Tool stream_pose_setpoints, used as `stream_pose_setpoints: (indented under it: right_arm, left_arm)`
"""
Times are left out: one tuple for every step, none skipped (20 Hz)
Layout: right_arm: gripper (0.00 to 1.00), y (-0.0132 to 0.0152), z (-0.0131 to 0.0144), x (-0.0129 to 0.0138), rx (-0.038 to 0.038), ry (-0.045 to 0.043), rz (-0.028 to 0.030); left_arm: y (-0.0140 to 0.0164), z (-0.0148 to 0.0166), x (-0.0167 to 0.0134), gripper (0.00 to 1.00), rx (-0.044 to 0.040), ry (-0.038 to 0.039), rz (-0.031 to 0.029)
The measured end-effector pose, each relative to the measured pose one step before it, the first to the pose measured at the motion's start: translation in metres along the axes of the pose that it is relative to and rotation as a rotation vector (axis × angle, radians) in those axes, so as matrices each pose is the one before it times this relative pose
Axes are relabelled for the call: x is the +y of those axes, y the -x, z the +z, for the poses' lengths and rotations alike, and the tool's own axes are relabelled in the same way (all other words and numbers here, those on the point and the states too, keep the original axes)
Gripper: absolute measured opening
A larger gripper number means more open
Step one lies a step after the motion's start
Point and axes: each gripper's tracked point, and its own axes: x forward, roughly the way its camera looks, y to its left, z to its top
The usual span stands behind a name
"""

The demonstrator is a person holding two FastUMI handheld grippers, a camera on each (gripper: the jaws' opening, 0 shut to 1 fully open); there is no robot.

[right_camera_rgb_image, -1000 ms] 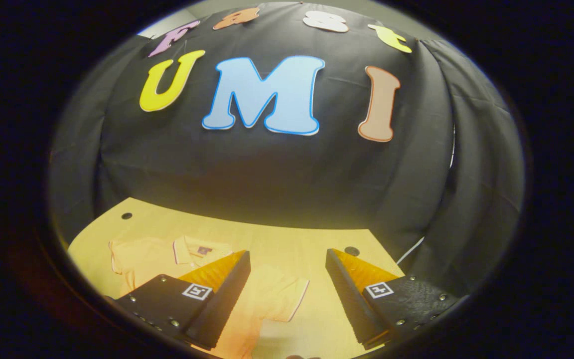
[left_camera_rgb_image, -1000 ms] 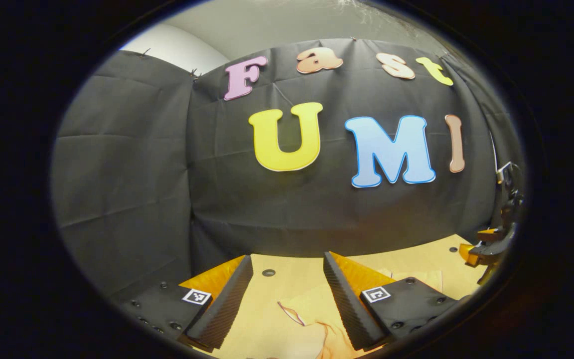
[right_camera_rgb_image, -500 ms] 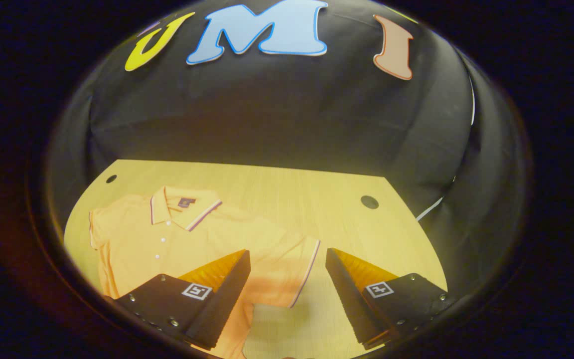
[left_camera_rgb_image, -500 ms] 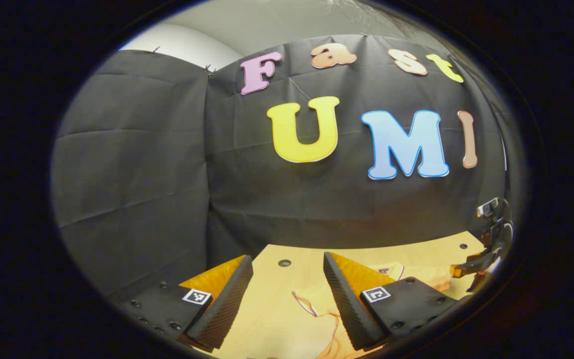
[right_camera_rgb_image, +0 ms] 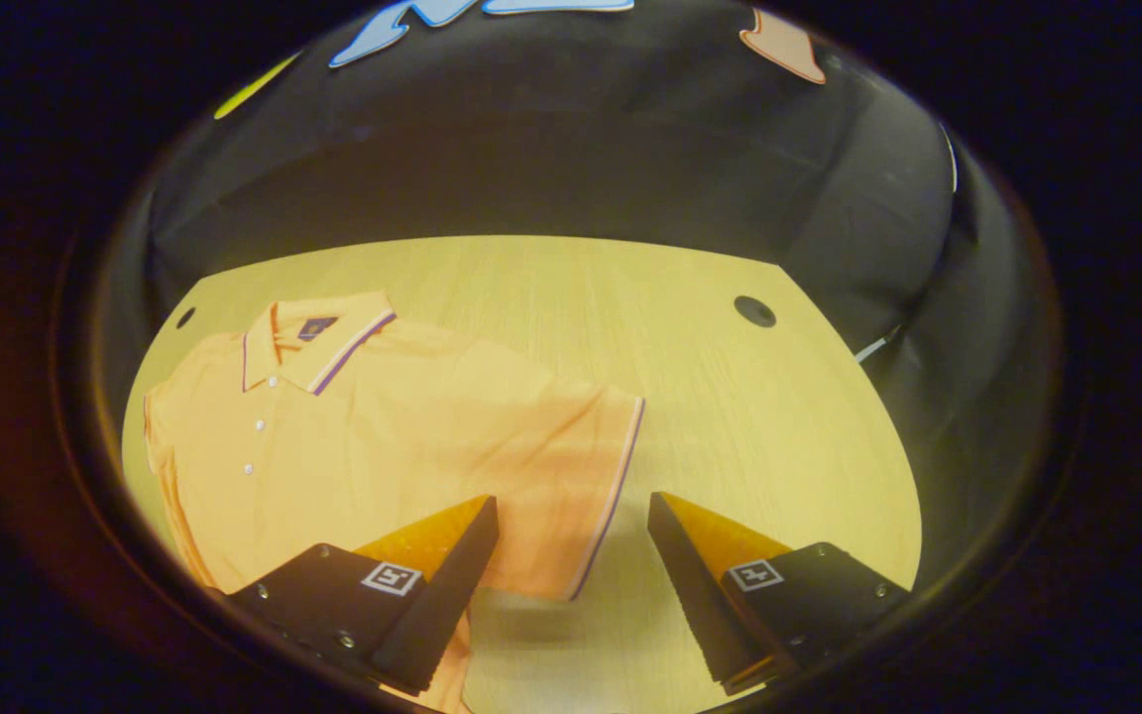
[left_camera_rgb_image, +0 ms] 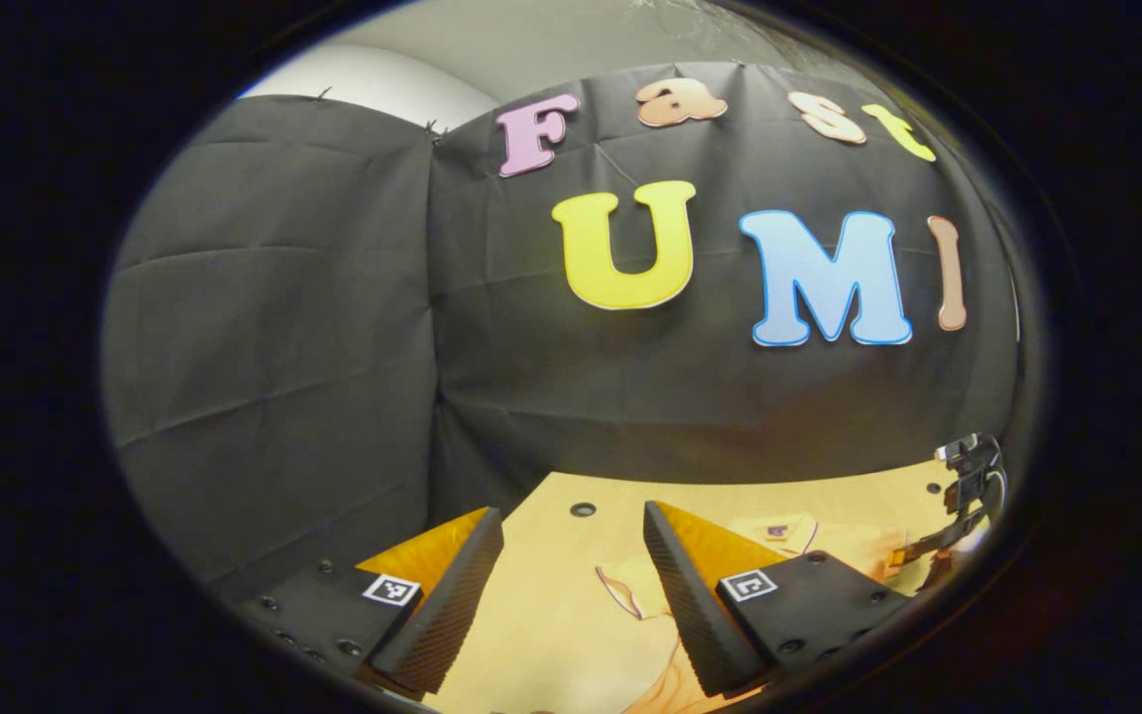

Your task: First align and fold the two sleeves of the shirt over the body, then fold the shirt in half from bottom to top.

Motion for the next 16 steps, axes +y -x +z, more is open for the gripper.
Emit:
stream_pose_setpoints:
  right_arm:
    - [0.96,-0.00283,-0.00426,0.00038,0.01214,-0.00156,0.00213]
    - [0.96,-0.00269,-0.00364,0.00022,0.01872,-0.00151,0.00298]
    - [0.96,-0.00321,-0.00764,0.00109,0.02536,0.00111,0.00894]
    - [0.95,0.00384,0.00161,0.00453,-0.01447,-0.0182,0.01983]
    - [0.86,-0.00365,0.00041,0.00017,0.00625,-0.01142,0.00439]
    - [0.8,-0.00003,0.0001,-0.00122,0.00301,-0.01017,0.00197]
    - [0.78,-0.00076,-0.0015,0.00339,-0.00322,-0.01224,0.01718]
    - [0.78,0.00085,-0.00193,0.0036,0.01462,-0.01592,0.01281]
    - [0.72,-0.0031,0.00256,-0.0005,-0.01606,-0.01059,0.00292]
    - [0.71,0.00122,-0.00167,0.00064,0.01079,0.00168,0.00042]
    - [0.66,-0.00057,0.00115,0.00128,-0.00666,0.00261,0.00867]
    - [0.66,-0.00116,-0.00077,0.00131,0.00096,0.00549,0.00307]
    - [0.47,-0.00123,0.00088,0.00209,-0.00041,-0.00339,0.00424]
    - [0.4,0.00119,0.00039,0.00032,-0.00152,-0.00669,0.0012]
    - [0.24,-0.00054,0.00143,0.0013,0.00518,-0.01614,0.00391]
    - [0.17,0.00002,0.00083,0.00072,0.00645,-0.01469,-0.00313]
  left_arm:
    - [0.00052,-0.00139,0.00007,0.94,0.00206,0.00144,0.00179]
    - [-0.00019,-0.00065,0.00009,0.94,0.00339,0.002,0.00132]
    - [-0.00078,-0.00171,0.00078,0.94,0.00291,0.0013,0.00129]
    - [-0.00046,-0.00107,-0.00042,0.94,0.00295,0.00089,0.00124]
    - [0.00002,-0.00042,0.00046,0.94,0.00416,0.00011,0.00112]
    - [0.00066,0.00037,0.00051,0.94,0.00273,0.00084,0.00161]
    - [-0.00026,0.00019,0.00031,0.94,-0.00016,0.00289,0.00089]
    - [0.00014,-0.00048,-0.00068,0.94,0.00004,0.00235,-0.00085]
    - [-0.00043,-0.00062,0.0005,0.94,0.00111,0.00053,-0.00055]
    - [-0.00022,-0.00082,-0.0003,0.94,0.00075,0.00115,-0.00038]
    - [-0.00057,-0.00101,0.00004,0.94,0.0005,0.00208,-0.00013]
    - [-0.00002,0.0001,-0.00046,0.94,0.00109,0.00245,-0.00268]
    - [0.00025,0.00011,0.00026,0.94,0.00271,0.00093,-0.00241]
    - [0.00026,-0.00037,0.00065,0.94,0.002,-0.00038,0.00178]
    - [0.00025,0.00029,0.00003,0.94,0.00022,-0.00012,-0.0003]
    - [0.00099,0.0003,-0.00006,0.94,0.00168,-0.00144,0.00022]
